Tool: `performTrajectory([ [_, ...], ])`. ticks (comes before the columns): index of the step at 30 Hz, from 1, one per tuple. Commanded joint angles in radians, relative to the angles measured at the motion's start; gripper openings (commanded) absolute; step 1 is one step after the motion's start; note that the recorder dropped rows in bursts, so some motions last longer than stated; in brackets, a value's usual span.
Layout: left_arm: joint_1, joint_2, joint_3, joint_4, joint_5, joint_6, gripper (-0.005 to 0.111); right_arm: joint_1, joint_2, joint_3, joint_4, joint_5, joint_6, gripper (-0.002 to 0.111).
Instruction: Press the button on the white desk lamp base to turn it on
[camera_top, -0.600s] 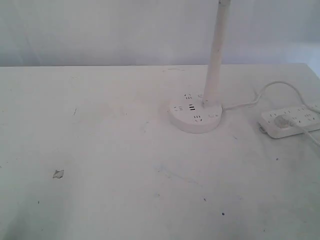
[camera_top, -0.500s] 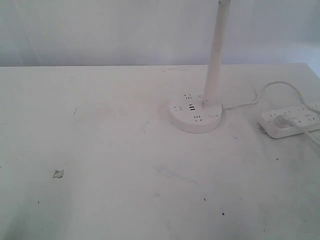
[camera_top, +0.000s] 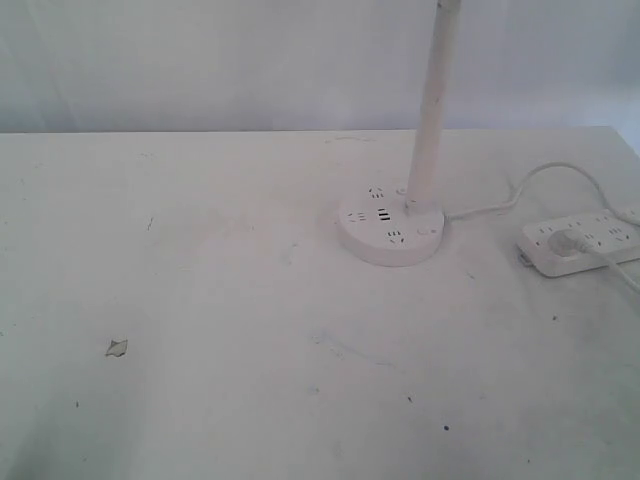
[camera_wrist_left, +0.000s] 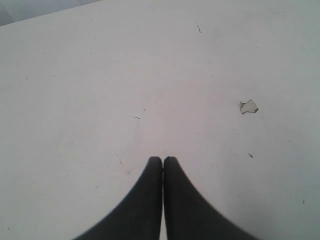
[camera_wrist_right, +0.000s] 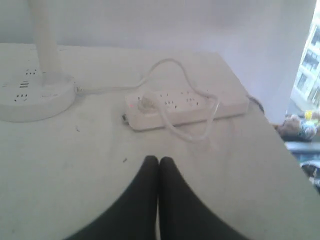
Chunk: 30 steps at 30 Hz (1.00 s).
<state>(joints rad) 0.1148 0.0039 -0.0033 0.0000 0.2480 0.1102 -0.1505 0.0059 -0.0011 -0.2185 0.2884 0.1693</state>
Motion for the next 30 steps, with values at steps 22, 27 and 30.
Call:
performTrajectory([
  [22, 0.003, -0.004, 0.003, -0.006, -0.002, -0.001, 0.000, 0.003, -0.006, 0.001, -0.030, -1.374, 0.758, 0.000],
  [27, 0.003, -0.004, 0.003, -0.006, -0.002, -0.001, 0.000, 0.003, -0.006, 0.001, 0.054, -1.360, 0.758, 0.000],
  [30, 0.003, -0.004, 0.003, -0.006, -0.002, -0.001, 0.000, 0.003, -0.006, -0.015, 0.104, -1.339, 0.753, 0.000],
])
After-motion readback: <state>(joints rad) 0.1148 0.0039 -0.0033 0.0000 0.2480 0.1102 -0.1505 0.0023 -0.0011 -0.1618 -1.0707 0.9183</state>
